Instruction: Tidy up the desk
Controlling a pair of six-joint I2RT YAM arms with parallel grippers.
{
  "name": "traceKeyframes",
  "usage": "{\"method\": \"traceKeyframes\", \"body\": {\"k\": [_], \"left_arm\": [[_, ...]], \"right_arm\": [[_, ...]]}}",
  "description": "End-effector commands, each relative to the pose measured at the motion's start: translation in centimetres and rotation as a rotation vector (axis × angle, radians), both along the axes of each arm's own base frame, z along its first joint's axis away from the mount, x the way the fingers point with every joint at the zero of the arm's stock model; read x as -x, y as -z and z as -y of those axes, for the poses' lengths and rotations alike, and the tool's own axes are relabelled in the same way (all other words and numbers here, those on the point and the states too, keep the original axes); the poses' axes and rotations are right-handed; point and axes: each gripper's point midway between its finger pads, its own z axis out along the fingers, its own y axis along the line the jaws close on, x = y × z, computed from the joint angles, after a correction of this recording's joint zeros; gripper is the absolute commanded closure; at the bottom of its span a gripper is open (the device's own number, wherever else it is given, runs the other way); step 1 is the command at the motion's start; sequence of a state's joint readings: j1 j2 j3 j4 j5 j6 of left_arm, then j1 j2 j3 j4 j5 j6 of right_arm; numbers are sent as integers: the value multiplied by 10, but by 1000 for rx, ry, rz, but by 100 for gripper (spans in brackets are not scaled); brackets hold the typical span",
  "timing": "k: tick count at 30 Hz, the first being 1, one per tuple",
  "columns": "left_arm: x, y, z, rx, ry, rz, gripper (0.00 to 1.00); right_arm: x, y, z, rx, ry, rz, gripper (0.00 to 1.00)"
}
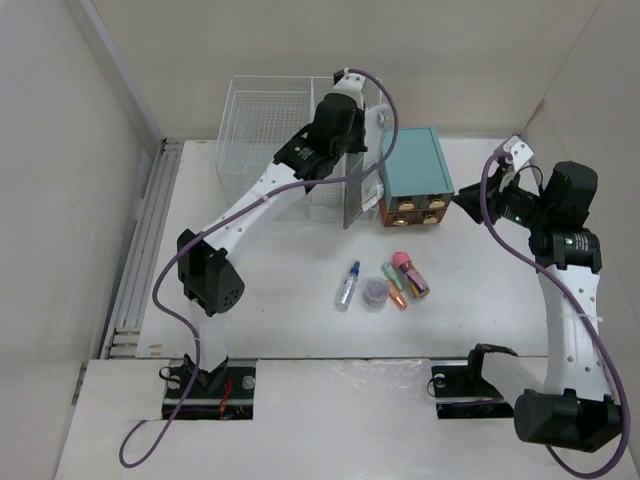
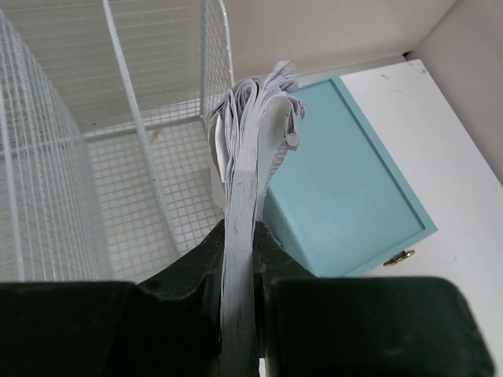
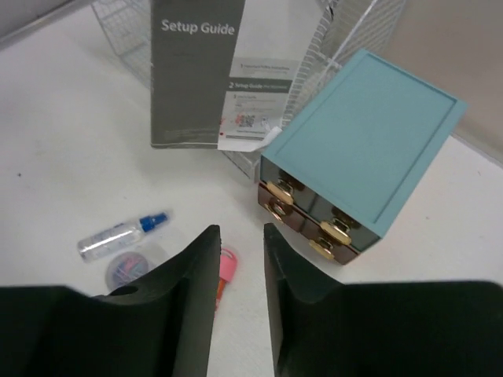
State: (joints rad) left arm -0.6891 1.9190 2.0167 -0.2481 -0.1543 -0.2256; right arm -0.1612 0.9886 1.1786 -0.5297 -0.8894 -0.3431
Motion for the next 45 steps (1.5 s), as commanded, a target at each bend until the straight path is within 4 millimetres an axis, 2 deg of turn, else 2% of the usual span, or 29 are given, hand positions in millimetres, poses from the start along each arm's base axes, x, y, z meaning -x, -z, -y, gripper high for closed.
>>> {"method": "traceKeyframes", "body": {"k": [1, 2, 6, 9, 11, 13, 15, 20, 22, 23, 25, 28, 29, 35, 36, 37, 40, 41, 43, 45], "left_arm": [[5, -134, -33, 169, -169, 280, 100], [4, -140, -39, 168, -193, 295, 100], [2, -142, -45, 148, -228, 311, 100], [10, -159, -47, 175, -220, 345, 100], [9, -162, -49, 172, -233, 361, 100], [10, -177, -53, 186, -244, 389, 100], [3, -168, -44, 165, -229, 380, 100], [-7, -169, -31, 198, -188, 412, 100], [-18, -160, -24, 193, -198, 407, 100], [-18, -170, -24, 213, -200, 426, 100], [-28, -158, -18, 197, -208, 411, 100], [-38, -147, -20, 167, -254, 409, 100], [-39, -151, -23, 180, -274, 422, 100], [-45, -136, -26, 101, -377, 452, 100], [-41, -142, -22, 110, -369, 474, 100], [-42, -137, -26, 80, -391, 471, 100], [-37, -142, -20, 93, -401, 493, 100], [-39, -137, -24, 60, -421, 497, 100], [-34, -147, -22, 75, -419, 527, 100], [-34, -149, -33, 51, -473, 536, 100]], "right_arm": [[-2, -9, 6, -24, 34, 39, 70], [-2, -10, 7, -27, 34, 39, 70], [-3, -8, 9, -38, 33, 25, 70], [-2, -5, 7, -43, 25, 16, 70], [-5, -2, 11, -45, 36, 6, 70], [-5, -2, 10, -47, 27, 6, 70], [-4, -2, 10, -47, 27, 6, 70], [-6, -1, 16, -56, 36, -2, 70], [-6, 2, 17, -62, 34, -10, 70], [-5, 2, 16, -64, 25, -9, 70], [-5, 2, 18, -68, 27, -8, 70], [-5, 2, 22, -68, 39, -8, 70], [-4, 1, 20, -70, 30, -8, 70], [-3, 4, 19, -76, 22, -16, 70], [-5, 7, 20, -78, 22, -25, 70], [-6, 7, 20, -72, 20, -19, 70], [-8, 9, 21, -74, 21, -28, 70], [-7, 8, 19, -77, 12, -27, 70], [-7, 8, 19, -77, 12, -27, 70], [-7, 10, 18, -83, 2, -35, 70]]}}
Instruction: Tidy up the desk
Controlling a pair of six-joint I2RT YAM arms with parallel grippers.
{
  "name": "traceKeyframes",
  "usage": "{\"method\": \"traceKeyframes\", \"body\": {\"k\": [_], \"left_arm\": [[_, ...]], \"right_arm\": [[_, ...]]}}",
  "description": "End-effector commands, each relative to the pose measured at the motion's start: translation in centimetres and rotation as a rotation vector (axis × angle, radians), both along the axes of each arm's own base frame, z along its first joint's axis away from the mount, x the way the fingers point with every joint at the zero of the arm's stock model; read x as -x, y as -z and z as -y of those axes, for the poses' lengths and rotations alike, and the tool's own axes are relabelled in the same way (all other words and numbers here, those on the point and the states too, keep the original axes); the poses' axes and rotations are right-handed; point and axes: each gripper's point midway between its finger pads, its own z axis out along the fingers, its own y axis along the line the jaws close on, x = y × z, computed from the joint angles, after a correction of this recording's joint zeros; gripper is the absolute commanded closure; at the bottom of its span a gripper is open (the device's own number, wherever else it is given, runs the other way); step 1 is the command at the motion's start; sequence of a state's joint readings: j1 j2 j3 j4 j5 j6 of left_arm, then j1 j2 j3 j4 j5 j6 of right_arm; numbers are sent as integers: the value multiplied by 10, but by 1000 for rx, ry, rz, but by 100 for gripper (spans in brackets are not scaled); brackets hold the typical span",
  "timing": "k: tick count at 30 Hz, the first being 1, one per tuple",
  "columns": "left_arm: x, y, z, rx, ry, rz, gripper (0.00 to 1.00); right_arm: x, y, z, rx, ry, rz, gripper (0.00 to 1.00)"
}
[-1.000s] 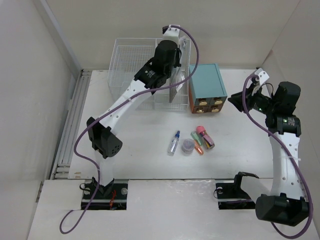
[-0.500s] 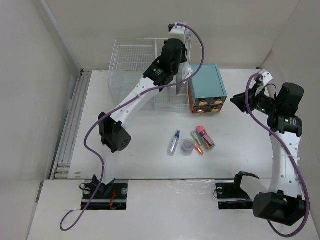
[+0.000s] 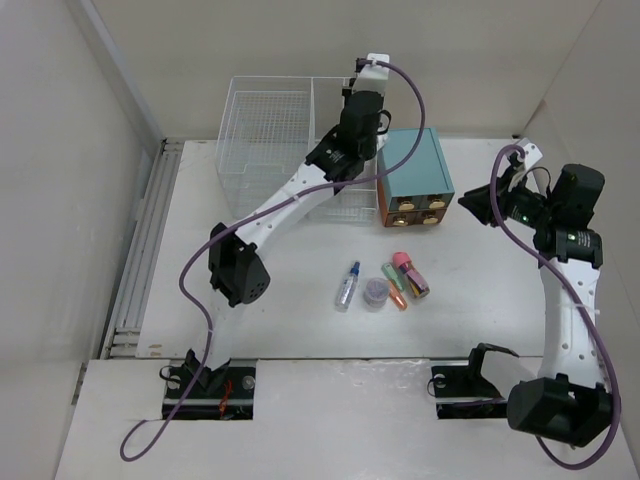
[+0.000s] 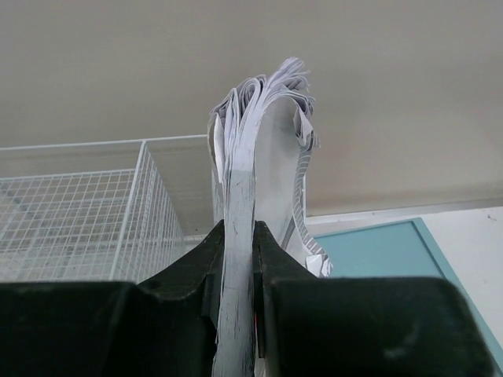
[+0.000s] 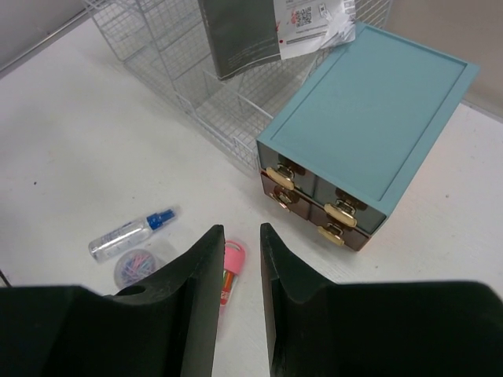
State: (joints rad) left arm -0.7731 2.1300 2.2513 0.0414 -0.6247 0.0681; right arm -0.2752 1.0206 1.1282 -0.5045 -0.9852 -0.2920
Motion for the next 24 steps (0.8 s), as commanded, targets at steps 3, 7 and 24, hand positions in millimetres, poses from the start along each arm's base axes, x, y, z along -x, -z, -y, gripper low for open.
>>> {"method": "traceKeyframes", "body": {"k": [3, 7, 24], "left_arm": [[18, -89, -29, 139, -111, 214, 100], [16, -86, -43, 139, -201, 220, 100], [-11, -49, -20, 171, -102, 162, 100]], "right_arm": [[0, -8, -3, -3, -31, 40, 69], [-2, -5, -2, 0, -33, 37, 69], [-7, 5, 3, -11, -33, 9, 67]]}}
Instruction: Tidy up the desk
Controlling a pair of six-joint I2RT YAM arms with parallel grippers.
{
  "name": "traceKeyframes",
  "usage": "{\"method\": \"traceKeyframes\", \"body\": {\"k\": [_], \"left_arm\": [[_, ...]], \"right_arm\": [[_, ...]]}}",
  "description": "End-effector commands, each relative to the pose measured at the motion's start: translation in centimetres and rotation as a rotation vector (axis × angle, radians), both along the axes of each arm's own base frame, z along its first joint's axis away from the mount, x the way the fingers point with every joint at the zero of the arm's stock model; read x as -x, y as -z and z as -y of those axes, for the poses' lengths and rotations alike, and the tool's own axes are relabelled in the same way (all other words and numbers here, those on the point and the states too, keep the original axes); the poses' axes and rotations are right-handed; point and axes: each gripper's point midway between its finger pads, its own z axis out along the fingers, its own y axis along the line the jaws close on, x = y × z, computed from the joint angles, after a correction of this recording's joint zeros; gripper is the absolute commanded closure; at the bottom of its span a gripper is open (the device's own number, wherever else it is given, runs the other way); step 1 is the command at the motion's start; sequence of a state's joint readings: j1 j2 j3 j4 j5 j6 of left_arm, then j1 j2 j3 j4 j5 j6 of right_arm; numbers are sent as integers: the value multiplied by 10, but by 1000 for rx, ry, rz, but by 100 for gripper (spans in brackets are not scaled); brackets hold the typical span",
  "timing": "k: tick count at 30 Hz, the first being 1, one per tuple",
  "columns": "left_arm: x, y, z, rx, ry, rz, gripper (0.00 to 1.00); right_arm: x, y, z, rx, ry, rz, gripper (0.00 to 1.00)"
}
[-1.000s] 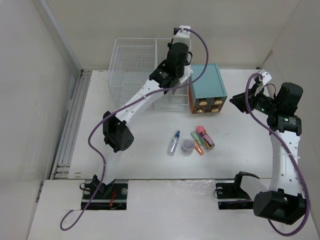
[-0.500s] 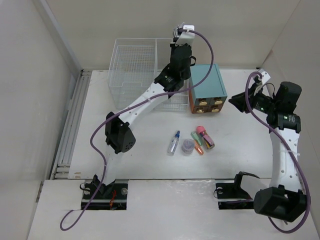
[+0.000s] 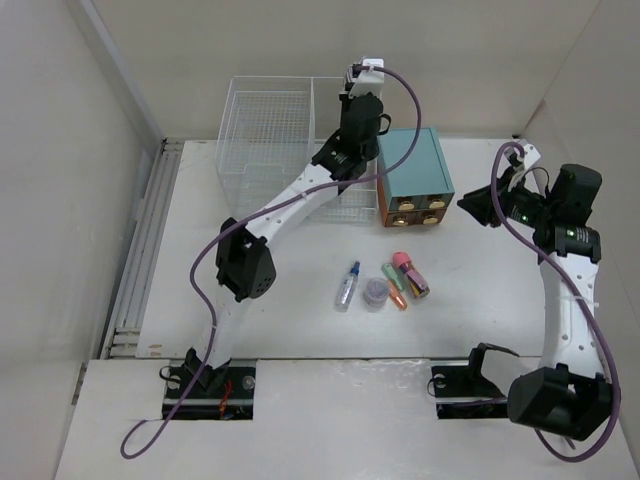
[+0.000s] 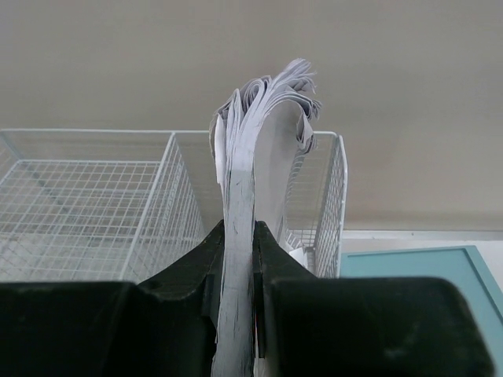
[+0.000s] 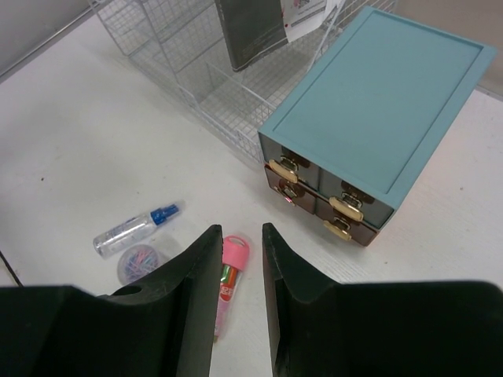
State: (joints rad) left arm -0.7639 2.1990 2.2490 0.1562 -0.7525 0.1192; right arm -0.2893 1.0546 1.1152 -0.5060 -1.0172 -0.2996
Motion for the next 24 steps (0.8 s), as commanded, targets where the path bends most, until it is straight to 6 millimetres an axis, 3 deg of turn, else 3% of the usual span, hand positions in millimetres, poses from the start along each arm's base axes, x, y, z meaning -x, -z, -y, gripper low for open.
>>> {"method": "traceKeyframes", "body": {"k": [1, 7, 10, 13, 14, 15, 22, 24], "left_arm": [[6, -60, -2, 183, 42, 136, 100], [-3, -49, 4, 210, 26, 140, 100], [-8, -33, 7, 212, 17, 140, 100], [-9, -34, 6, 233, 7, 160, 100], [-12, -19, 7, 210, -4, 144, 100], [-12, -18, 7, 213, -4, 147, 100], [-12, -19, 5, 217, -17, 172, 100], [-11, -31, 3, 227, -17, 192, 100]], "right_arm": [[-4, -7, 1, 9, -16, 47, 67], [-4, -4, 1, 6, -27, 37, 67], [-4, -4, 1, 12, -29, 43, 67], [-3, -5, 0, 15, -39, 51, 67], [-3, -5, 0, 15, -39, 51, 67], [-2, -3, 0, 12, -39, 42, 67], [-4, 0, -1, 4, -57, 34, 67], [-4, 4, -1, 2, -57, 25, 67]]}}
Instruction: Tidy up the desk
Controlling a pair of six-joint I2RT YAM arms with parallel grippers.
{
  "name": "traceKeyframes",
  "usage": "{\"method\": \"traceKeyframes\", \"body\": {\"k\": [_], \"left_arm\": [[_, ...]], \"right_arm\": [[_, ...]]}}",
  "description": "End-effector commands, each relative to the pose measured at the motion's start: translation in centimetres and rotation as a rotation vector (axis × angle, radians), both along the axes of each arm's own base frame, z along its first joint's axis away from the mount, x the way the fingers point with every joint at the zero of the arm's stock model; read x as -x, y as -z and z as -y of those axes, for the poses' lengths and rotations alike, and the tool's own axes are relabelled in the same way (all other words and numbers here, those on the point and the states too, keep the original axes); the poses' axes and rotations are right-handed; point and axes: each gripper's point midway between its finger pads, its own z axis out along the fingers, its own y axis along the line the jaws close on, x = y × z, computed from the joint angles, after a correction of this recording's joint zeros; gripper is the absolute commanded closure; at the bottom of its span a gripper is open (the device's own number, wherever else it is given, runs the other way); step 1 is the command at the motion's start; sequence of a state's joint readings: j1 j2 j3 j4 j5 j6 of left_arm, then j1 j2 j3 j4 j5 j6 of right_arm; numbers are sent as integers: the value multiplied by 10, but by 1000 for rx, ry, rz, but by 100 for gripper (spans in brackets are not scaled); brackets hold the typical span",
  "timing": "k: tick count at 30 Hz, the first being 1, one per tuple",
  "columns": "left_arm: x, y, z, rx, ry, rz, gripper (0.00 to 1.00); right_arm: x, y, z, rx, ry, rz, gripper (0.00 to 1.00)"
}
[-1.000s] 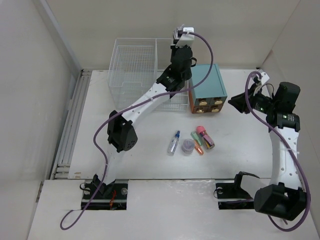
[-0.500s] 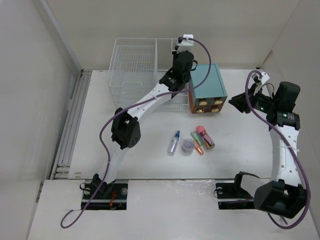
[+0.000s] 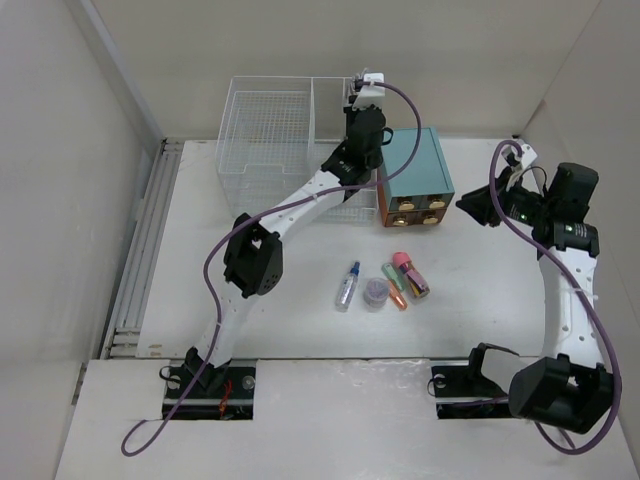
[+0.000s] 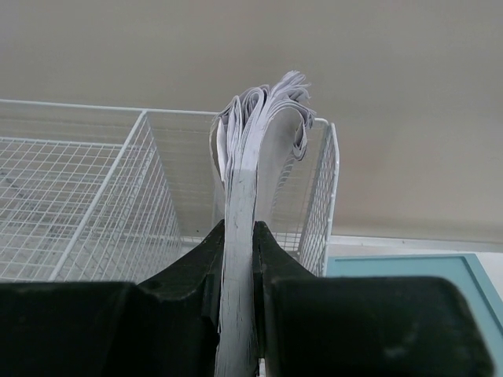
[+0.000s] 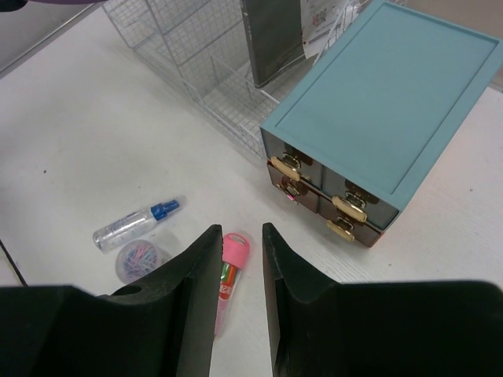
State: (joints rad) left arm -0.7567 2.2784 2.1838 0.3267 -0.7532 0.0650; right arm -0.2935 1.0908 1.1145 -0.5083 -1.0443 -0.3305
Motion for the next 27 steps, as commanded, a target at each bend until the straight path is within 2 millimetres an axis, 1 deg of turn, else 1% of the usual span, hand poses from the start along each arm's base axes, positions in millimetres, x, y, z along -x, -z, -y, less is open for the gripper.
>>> {"method": "traceKeyframes", "body": {"k": [1, 2, 3, 5, 9, 11, 12, 13, 14, 15, 17, 18, 20, 21, 22, 23, 25, 26, 27], "left_arm": [[10, -79, -13, 161, -17, 177, 100], [8, -70, -11, 147, -17, 163, 100], [5, -70, -16, 138, -27, 163, 100], [5, -70, -16, 147, -26, 164, 100], [7, -77, -16, 173, -16, 186, 100], [8, -91, -18, 177, -19, 211, 100], [6, -86, -16, 171, -19, 205, 100], [6, -90, -16, 177, -20, 211, 100], [1, -82, -19, 162, -28, 196, 100], [1, -82, -19, 174, -27, 197, 100], [-2, -69, -16, 164, -25, 174, 100], [-3, -58, -14, 146, -25, 155, 100], [-5, -46, -12, 150, -22, 137, 100], [-6, -35, -11, 143, -21, 119, 100], [-6, -30, -11, 135, -21, 111, 100], [-6, -30, -10, 149, -19, 112, 100], [-7, -18, -9, 148, -18, 93, 100], [-5, -24, -10, 156, -17, 101, 100], [-5, -22, -10, 148, -18, 93, 94]], "right_arm": [[1, -5, -2, 3, -30, 38, 67], [1, -5, -2, 3, -30, 38, 67], [-1, -2, -1, 0, -30, 29, 67], [-1, -2, -1, 6, -32, 36, 67], [-2, -1, -2, -1, -40, 28, 67], [-2, 3, -2, -7, -40, 11, 67], [-3, 3, -1, -1, -42, 17, 67], [-3, 3, -1, -1, -42, 17, 67], [-3, 3, -1, -1, -42, 17, 67], [-2, 4, -2, -4, -42, 9, 67], [-2, 4, -1, 2, -44, 15, 67], [-2, 4, -1, 2, -44, 15, 67], [-2, 4, -1, 2, -44, 15, 67], [-2, 4, -1, 2, -44, 15, 67], [-2, 4, -1, 2, -44, 15, 67], [-2, 4, -1, 2, -44, 15, 67], [-4, 7, -1, 5, -46, 13, 65], [-3, 6, -2, 1, -54, 14, 61], [-2, 7, -2, -2, -54, 6, 58]]}}
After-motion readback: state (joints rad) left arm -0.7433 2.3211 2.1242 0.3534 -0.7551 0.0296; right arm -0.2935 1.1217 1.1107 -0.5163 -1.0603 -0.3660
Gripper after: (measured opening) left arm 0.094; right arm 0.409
